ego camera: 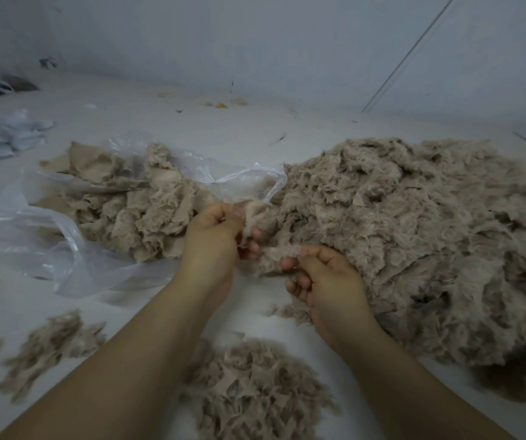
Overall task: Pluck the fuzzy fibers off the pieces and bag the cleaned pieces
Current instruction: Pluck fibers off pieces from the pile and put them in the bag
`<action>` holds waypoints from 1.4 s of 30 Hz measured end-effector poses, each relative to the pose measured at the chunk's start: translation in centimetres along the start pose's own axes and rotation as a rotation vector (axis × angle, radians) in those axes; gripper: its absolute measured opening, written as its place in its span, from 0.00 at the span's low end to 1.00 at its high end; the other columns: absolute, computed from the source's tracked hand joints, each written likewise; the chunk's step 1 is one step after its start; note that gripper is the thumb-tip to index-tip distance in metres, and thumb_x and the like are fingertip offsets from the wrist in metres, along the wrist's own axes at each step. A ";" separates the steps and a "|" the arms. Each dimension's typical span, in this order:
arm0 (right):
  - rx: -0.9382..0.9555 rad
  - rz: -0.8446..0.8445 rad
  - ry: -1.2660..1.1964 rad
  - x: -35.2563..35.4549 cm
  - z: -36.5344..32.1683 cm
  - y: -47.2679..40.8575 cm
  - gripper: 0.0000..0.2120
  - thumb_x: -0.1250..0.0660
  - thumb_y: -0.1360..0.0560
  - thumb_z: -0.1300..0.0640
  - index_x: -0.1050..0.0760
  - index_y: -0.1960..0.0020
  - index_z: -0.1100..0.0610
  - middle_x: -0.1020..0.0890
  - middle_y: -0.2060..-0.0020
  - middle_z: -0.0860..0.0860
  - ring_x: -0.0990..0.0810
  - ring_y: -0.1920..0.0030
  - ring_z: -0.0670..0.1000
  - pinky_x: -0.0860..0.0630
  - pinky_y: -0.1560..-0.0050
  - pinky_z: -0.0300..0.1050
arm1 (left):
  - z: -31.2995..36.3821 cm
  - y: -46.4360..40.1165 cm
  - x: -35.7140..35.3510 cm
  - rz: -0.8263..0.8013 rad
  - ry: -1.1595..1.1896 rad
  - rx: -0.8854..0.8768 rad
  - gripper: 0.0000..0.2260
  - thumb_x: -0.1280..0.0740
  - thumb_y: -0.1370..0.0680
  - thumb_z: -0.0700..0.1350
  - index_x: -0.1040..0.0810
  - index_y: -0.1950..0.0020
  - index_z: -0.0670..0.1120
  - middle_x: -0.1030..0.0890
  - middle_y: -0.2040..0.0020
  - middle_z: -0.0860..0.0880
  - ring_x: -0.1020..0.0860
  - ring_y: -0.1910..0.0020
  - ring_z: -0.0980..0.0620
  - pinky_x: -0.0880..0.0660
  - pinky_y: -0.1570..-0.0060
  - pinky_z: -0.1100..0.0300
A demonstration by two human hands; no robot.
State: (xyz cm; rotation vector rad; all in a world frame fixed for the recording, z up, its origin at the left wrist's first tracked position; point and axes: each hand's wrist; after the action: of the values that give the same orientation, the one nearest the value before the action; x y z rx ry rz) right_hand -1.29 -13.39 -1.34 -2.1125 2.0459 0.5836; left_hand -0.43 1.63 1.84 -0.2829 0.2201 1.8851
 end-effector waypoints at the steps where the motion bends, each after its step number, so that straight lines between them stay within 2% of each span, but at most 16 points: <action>1: 0.005 0.002 -0.002 0.0 0.0 0.0 0.05 0.39 0.18 0.65 0.25 0.49 0.59 0.15 0.64 0.55 0.27 0.75 0.43 0.23 0.68 0.39 | 0.0 0.2 0.2 -0.063 0.024 0.038 0.13 0.40 0.18 0.37 0.26 0.62 0.44 0.25 0.72 0.46 0.29 0.73 0.48 0.30 0.74 0.59; 5: -0.014 -0.052 -0.011 -0.1 -0.1 -0.1 0.11 0.36 0.20 0.63 0.27 0.41 0.50 0.14 0.52 0.60 0.26 0.74 0.46 0.22 0.67 0.42 | 0.1 0.8 0.5 -0.218 0.006 0.090 0.15 0.38 0.21 0.36 0.22 0.66 0.47 0.26 0.73 0.45 0.33 0.76 0.49 0.35 0.74 0.60; 7: 0.007 -0.063 0.038 0.0 -0.2 0.0 0.09 0.35 0.20 0.59 0.26 0.41 0.50 0.14 0.56 0.60 0.27 0.75 0.46 0.24 0.69 0.42 | 0.1 1.0 0.4 -0.241 -0.045 0.071 0.12 0.35 0.21 0.37 0.21 0.64 0.46 0.27 0.72 0.44 0.34 0.76 0.49 0.38 0.74 0.61; 8: 0.026 -0.066 0.056 0.0 -0.3 0.1 0.05 0.33 0.20 0.56 0.23 0.44 0.53 0.15 0.60 0.58 0.28 0.75 0.46 0.25 0.71 0.41 | 0.0 1.2 0.3 -0.254 -0.082 0.055 0.10 0.34 0.21 0.38 0.20 0.62 0.45 0.27 0.71 0.42 0.34 0.76 0.49 0.38 0.74 0.61; 9: 0.048 -0.072 0.057 -0.1 -0.3 0.2 0.07 0.32 0.22 0.52 0.21 0.49 0.55 0.17 0.64 0.56 0.29 0.75 0.46 0.26 0.72 0.41 | 0.0 1.4 0.2 -0.277 -0.117 0.041 0.09 0.34 0.21 0.39 0.19 0.60 0.44 0.27 0.68 0.41 0.34 0.76 0.49 0.39 0.74 0.61; 11: 0.071 -0.106 0.035 0.0 -0.4 0.3 0.17 0.29 0.28 0.43 0.19 0.54 0.58 0.20 0.68 0.54 0.29 0.75 0.46 0.27 0.72 0.40 | -0.2 1.7 0.0 -0.330 -0.167 0.034 0.08 0.33 0.21 0.41 0.18 0.59 0.44 0.26 0.67 0.39 0.33 0.77 0.49 0.38 0.75 0.61; 13: 0.081 -0.132 0.036 0.1 -0.5 0.4 0.22 0.28 0.30 0.38 0.16 0.53 0.57 0.20 0.69 0.52 0.29 0.74 0.46 0.27 0.72 0.40 | -0.3 1.9 -0.1 -0.363 -0.224 0.033 0.09 0.34 0.20 0.40 0.19 0.60 0.43 0.27 0.69 0.41 0.33 0.78 0.50 0.37 0.76 0.62; 15: 0.096 -0.152 0.082 0.2 -0.4 0.4 0.20 0.27 0.29 0.40 0.16 0.54 0.58 0.21 0.69 0.52 0.29 0.74 0.45 0.27 0.71 0.40 | -0.4 1.8 -0.1 -0.358 -0.277 0.014 0.08 0.34 0.20 0.39 0.20 0.59 0.41 0.29 0.73 0.46 0.34 0.78 0.51 0.37 0.77 0.63; 18: 0.089 -0.137 0.149 0.3 0.0 0.1 0.11 0.27 0.25 0.52 0.20 0.65 0.54 0.27 0.73 0.49 0.31 0.74 0.45 0.27 0.71 0.40 | -0.6 1.6 0.0 -0.237 -0.236 -0.047 0.09 0.34 0.20 0.38 0.21 0.60 0.38 0.30 0.74 0.46 0.36 0.78 0.52 0.38 0.78 0.63; 21: 0.074 -0.145 0.162 0.4 0.2 -0.1 0.18 0.32 0.22 0.60 0.21 0.70 0.50 0.29 0.75 0.47 0.32 0.75 0.44 0.27 0.72 0.39 | -0.6 1.3 0.1 -0.151 -0.174 -0.091 0.10 0.33 0.21 0.41 0.21 0.61 0.41 0.27 0.71 0.44 0.34 0.78 0.51 0.36 0.78 0.63; 24: 0.079 -0.168 0.132 0.3 0.0 0.2 0.12 0.29 0.23 0.56 0.19 0.65 0.53 0.28 0.73 0.51 0.30 0.74 0.45 0.26 0.70 0.39 | -0.7 1.5 0.1 -0.239 -0.222 -0.037 0.14 0.28 0.24 0.49 0.23 0.56 0.37 0.23 0.71 0.43 0.30 0.80 0.48 0.34 0.80 0.63; 26: 0.088 -0.185 0.120 0.4 0.0 0.2 0.10 0.30 0.23 0.55 0.20 0.61 0.58 0.26 0.72 0.54 0.29 0.73 0.46 0.26 0.69 0.40 | -1.0 1.7 0.1 -0.265 -0.255 -0.012 0.14 0.27 0.24 0.44 0.24 0.53 0.33 0.22 0.71 0.41 0.29 0.81 0.49 0.34 0.81 0.63; 30: 0.057 -0.159 0.105 0.3 0.1 0.1 0.09 0.34 0.21 0.60 0.21 0.55 0.65 0.22 0.67 0.59 0.29 0.71 0.49 0.26 0.69 0.40 | -1.2 1.4 0.2 -0.292 -0.187 0.027 0.01 0.31 0.24 0.33 0.21 0.54 0.34 0.23 0.72 0.39 0.27 0.79 0.50 0.30 0.80 0.62; 35: 0.095 -0.221 0.123 0.5 0.2 0.0 0.13 0.33 0.21 0.56 0.23 0.52 0.67 0.17 0.65 0.59 0.20 0.65 0.53 0.24 0.66 0.40 | -1.0 1.5 0.4 -0.410 -0.251 0.018 0.04 0.31 0.25 0.30 0.18 0.55 0.36 0.22 0.70 0.40 0.27 0.76 0.52 0.30 0.76 0.63; 39: 0.084 -0.143 0.122 0.5 0.4 -0.2 0.14 0.33 0.21 0.57 0.22 0.52 0.70 0.16 0.64 0.56 0.20 0.66 0.49 0.23 0.67 0.40 | -0.9 1.3 0.2 -0.302 -0.186 0.010 0.02 0.31 0.24 0.33 0.19 0.56 0.36 0.25 0.75 0.43 0.30 0.79 0.53 0.32 0.79 0.64; 42: 0.067 -0.125 0.123 0.4 0.4 -0.3 0.11 0.33 0.21 0.57 0.18 0.56 0.63 0.17 0.66 0.54 0.24 0.71 0.45 0.23 0.68 0.41 | -1.0 1.0 0.4 -0.205 -0.135 -0.018 0.06 0.32 0.23 0.35 0.20 0.57 0.34 0.26 0.76 0.42 0.31 0.79 0.50 0.32 0.78 0.62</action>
State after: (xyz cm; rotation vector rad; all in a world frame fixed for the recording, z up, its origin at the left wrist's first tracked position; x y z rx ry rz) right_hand -1.11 -13.58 -1.92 -2.2687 1.9455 0.3711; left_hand -1.40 1.34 0.81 -0.1824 0.0796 1.6963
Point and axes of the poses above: each hand's wrist, its own y-axis away from the middle knuckle, its own x-axis out of the back of the hand, z = x × y
